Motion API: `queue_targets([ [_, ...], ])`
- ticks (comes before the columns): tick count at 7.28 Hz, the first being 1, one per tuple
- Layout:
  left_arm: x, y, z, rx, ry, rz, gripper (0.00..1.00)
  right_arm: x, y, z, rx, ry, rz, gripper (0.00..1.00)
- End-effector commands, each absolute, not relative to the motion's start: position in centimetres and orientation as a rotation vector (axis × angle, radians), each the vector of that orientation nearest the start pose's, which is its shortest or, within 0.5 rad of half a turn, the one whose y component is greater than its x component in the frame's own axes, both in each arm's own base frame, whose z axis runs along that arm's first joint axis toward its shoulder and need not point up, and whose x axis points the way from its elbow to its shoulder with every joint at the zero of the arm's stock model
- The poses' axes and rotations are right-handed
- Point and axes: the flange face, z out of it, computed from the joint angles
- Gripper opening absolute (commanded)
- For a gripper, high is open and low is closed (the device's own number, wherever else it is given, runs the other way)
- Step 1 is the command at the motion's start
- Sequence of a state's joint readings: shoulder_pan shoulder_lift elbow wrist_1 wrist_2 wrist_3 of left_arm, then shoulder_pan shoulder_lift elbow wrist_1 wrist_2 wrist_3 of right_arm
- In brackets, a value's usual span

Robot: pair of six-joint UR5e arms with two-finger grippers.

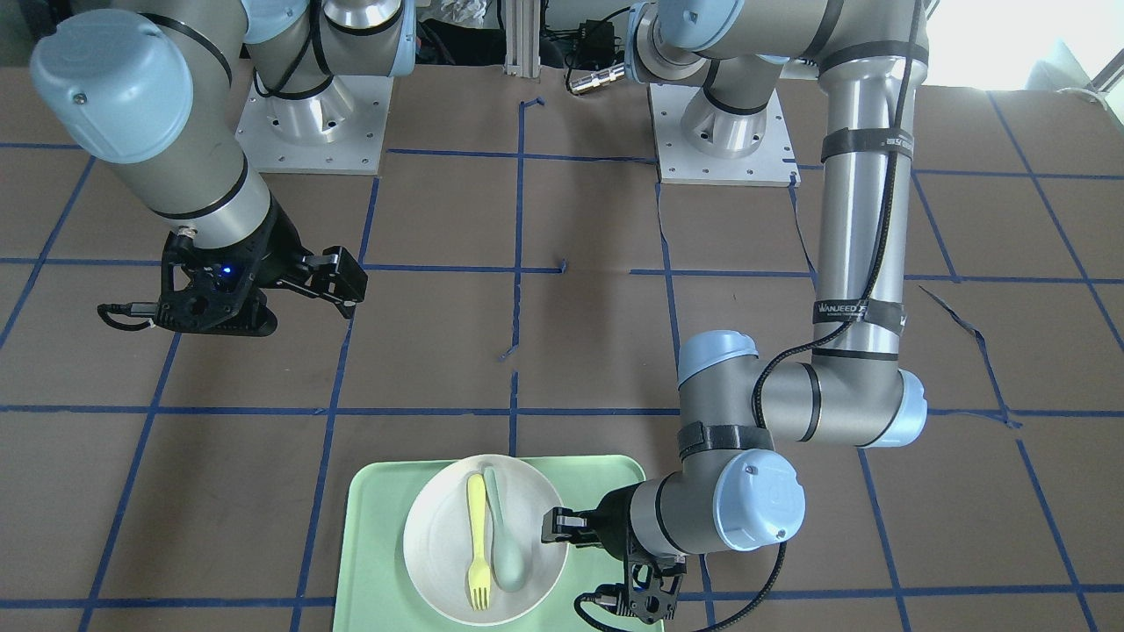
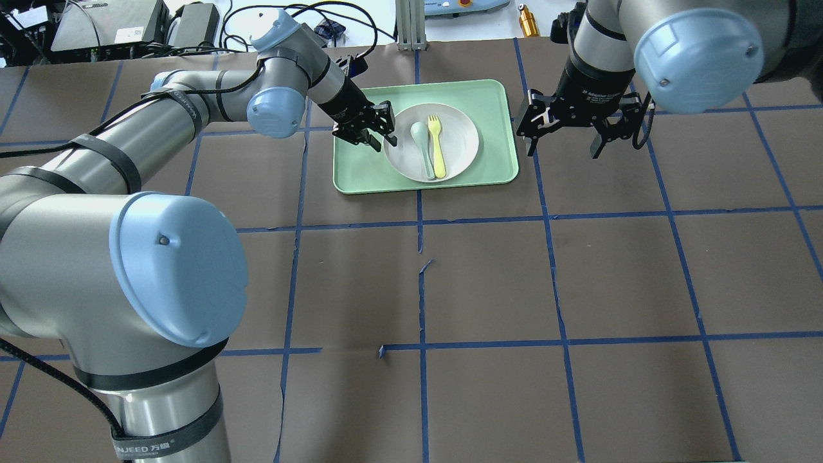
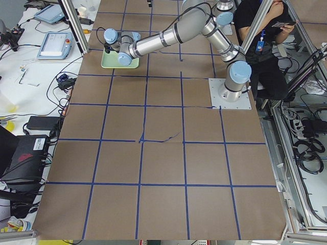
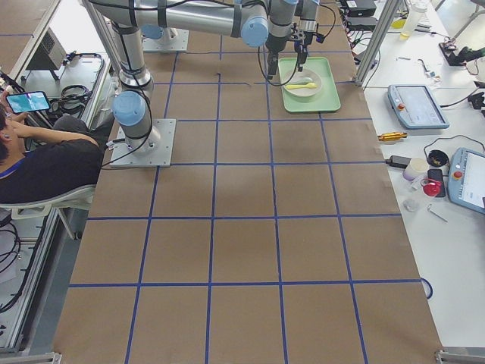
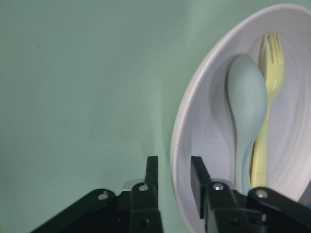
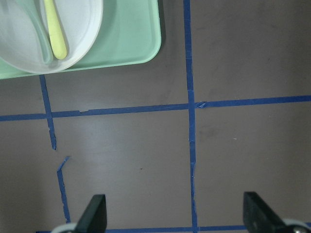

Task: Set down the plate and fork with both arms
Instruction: 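Release the plate and lift the left gripper while the right gripper approaches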

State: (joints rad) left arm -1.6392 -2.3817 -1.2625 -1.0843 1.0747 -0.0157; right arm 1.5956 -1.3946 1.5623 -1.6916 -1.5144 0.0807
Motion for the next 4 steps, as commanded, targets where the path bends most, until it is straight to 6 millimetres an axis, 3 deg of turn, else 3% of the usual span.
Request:
queue_targets([
  [1,-22.1,-74.0,22.3,0.109,3.598,-0.093,1.00,15.6,-57.9,41.2,0.069,3.067,-0.116,1.00],
  [2,-18.6,-73.8,24.8,0.061,3.483,-0.127,1.00,16.0,-59.7,39.2,0.060,3.064,-0.156,1.00],
  [3,-14.9,-73.1,26.8,0.019,3.429,-0.051,1.00,17.2,-61.6,37.8,0.036,3.051,-0.264,1.00],
  [4,-10.2,-71.9,28.2,0.157,3.388,0.049,1.00,19.7,-63.7,35.4,-0.007,3.059,-0.266,1.00],
])
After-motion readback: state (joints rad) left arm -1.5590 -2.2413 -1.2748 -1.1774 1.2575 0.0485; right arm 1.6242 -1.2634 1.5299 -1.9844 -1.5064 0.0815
